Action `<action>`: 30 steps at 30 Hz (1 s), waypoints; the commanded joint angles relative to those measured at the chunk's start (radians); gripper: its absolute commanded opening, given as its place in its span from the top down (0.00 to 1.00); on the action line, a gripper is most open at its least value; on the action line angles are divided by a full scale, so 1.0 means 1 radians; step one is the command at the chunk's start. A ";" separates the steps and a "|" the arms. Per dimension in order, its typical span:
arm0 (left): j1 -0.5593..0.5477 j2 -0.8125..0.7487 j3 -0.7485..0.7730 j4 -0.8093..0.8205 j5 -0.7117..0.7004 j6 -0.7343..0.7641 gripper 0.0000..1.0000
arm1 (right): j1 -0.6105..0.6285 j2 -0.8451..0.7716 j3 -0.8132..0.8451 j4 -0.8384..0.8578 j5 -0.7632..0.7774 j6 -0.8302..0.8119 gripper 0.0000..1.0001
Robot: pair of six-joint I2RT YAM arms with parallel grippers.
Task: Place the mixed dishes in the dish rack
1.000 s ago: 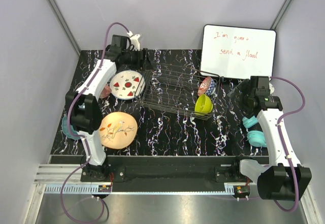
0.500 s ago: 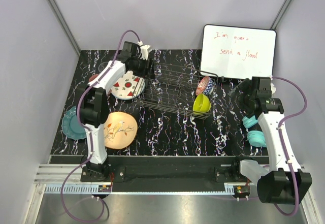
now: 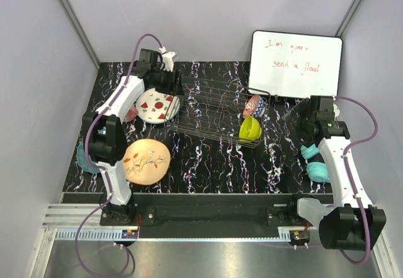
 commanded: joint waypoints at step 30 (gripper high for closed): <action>-0.073 -0.174 -0.378 -0.060 -0.049 0.069 0.46 | -0.005 -0.012 -0.005 0.045 -0.028 0.014 0.00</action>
